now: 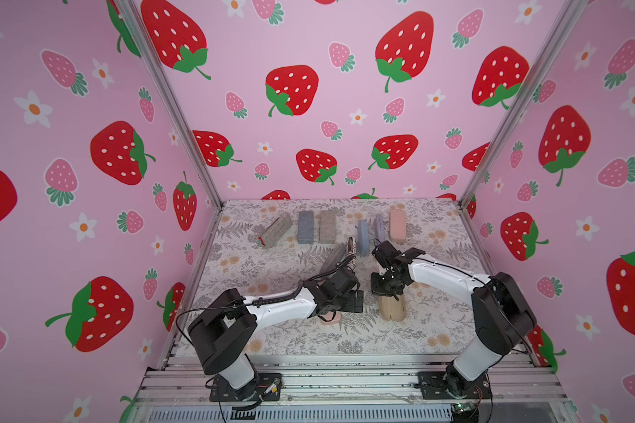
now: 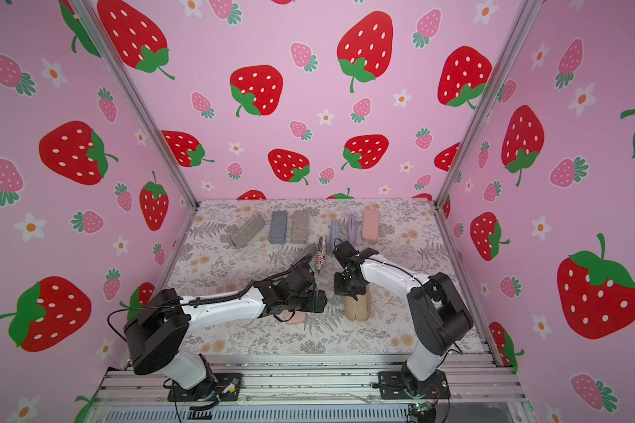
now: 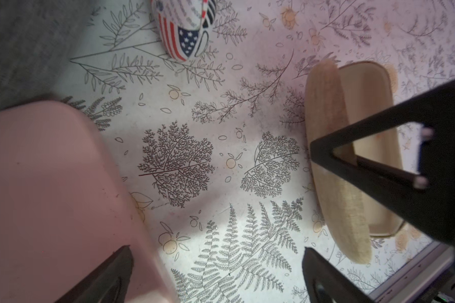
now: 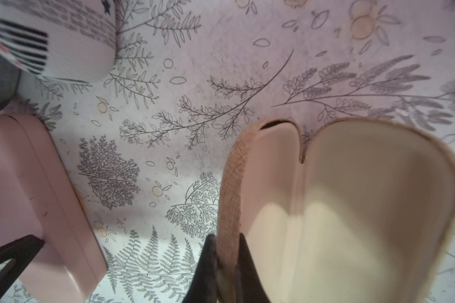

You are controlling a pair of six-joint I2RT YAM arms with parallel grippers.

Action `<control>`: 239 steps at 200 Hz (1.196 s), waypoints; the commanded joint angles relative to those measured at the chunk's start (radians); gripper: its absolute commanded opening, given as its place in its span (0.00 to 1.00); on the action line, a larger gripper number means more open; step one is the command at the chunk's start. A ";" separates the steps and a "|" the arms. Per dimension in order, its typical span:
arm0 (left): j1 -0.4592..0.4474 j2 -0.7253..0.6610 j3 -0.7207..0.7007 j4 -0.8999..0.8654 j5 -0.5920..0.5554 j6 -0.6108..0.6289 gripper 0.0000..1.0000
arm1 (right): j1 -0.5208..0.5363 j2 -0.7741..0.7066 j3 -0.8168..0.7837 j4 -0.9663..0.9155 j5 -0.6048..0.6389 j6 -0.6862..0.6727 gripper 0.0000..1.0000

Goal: Close the glasses case
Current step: Move the glasses case to the center of the board.

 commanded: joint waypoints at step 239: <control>-0.028 0.184 0.229 -0.015 0.114 0.033 0.00 | -0.063 -0.325 0.011 -0.140 0.090 0.016 0.02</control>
